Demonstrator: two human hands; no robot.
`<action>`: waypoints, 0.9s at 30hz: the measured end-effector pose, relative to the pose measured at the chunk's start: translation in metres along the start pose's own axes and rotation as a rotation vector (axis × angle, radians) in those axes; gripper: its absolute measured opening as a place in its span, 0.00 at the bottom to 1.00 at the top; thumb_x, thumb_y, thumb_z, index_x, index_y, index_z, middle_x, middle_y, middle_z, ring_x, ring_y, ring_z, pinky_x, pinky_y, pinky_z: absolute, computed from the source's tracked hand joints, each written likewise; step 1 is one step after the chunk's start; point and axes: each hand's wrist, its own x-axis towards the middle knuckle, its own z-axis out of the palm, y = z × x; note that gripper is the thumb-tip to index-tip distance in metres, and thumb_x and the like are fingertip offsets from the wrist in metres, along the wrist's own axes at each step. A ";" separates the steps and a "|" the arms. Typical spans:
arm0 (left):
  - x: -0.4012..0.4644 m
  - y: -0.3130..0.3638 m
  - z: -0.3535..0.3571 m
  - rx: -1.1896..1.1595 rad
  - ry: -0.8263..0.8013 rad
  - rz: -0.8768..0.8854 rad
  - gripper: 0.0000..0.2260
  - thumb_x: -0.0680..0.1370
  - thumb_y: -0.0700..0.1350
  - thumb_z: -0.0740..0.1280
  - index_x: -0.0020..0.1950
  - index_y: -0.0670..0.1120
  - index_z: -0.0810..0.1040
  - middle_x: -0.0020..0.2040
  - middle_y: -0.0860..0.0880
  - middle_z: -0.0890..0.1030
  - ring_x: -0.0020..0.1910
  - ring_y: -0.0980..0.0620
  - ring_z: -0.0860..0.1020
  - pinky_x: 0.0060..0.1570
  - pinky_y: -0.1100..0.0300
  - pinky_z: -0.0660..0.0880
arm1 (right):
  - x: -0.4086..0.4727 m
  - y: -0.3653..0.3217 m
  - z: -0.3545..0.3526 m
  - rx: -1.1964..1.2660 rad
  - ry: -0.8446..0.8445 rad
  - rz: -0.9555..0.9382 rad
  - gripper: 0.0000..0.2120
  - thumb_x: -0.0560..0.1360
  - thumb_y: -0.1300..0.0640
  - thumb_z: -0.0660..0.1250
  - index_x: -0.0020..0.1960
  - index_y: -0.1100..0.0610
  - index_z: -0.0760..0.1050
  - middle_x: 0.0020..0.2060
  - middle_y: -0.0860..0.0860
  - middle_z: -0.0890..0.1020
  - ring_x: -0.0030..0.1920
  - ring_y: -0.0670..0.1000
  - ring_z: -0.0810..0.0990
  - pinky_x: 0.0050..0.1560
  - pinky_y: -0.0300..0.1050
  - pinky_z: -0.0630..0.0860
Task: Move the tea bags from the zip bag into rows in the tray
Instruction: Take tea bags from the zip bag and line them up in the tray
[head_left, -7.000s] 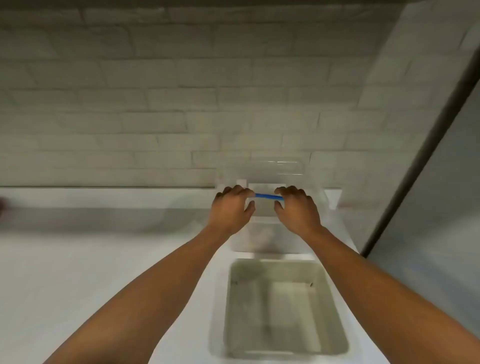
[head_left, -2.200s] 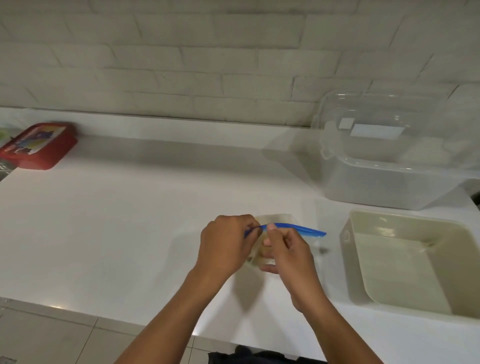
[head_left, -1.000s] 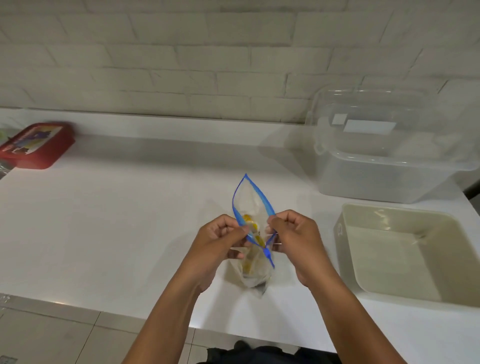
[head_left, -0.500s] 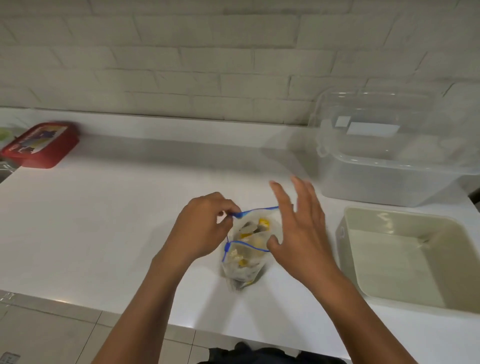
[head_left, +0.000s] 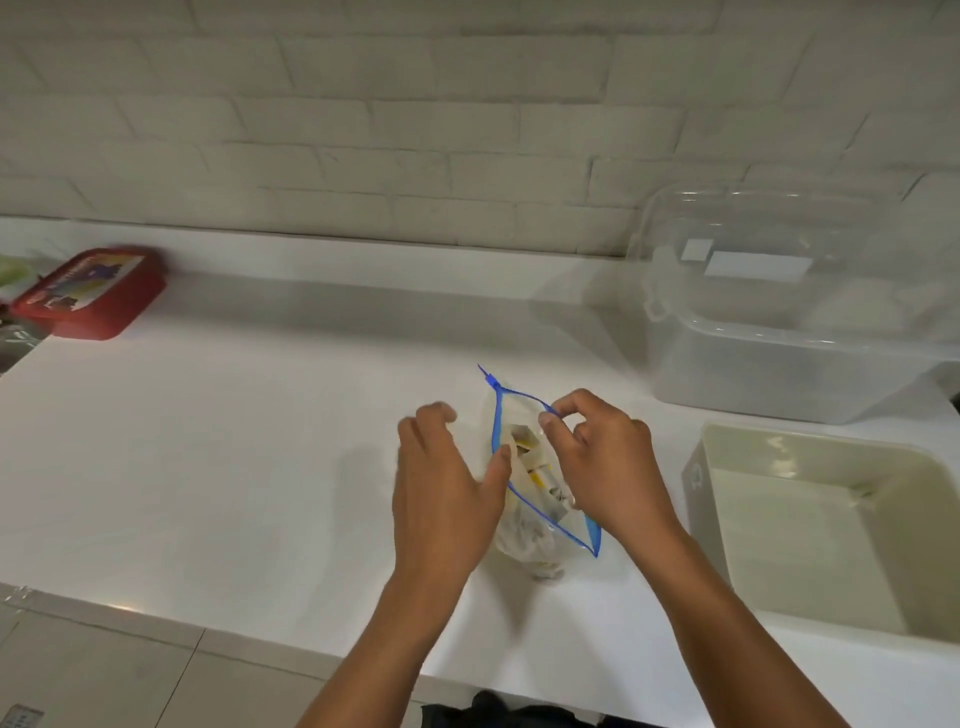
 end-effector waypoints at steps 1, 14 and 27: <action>-0.001 -0.003 0.002 -0.082 -0.093 -0.115 0.18 0.75 0.55 0.72 0.59 0.53 0.67 0.53 0.54 0.75 0.47 0.57 0.78 0.44 0.60 0.74 | -0.003 0.003 0.002 0.038 -0.025 0.016 0.07 0.80 0.46 0.63 0.47 0.47 0.76 0.21 0.51 0.74 0.29 0.53 0.76 0.36 0.54 0.80; 0.010 -0.011 -0.009 -0.291 -0.150 -0.160 0.08 0.78 0.43 0.67 0.41 0.54 0.79 0.35 0.56 0.83 0.35 0.57 0.83 0.37 0.67 0.75 | -0.007 0.018 0.004 -0.227 0.128 0.015 0.14 0.81 0.48 0.60 0.40 0.53 0.71 0.23 0.50 0.70 0.31 0.58 0.72 0.33 0.48 0.71; 0.012 -0.012 -0.016 -0.003 -0.051 0.118 0.05 0.79 0.47 0.66 0.45 0.55 0.75 0.40 0.58 0.80 0.38 0.59 0.80 0.38 0.55 0.78 | -0.005 0.004 -0.007 -0.136 0.021 -0.130 0.10 0.77 0.50 0.66 0.58 0.42 0.75 0.52 0.39 0.75 0.50 0.43 0.77 0.49 0.44 0.76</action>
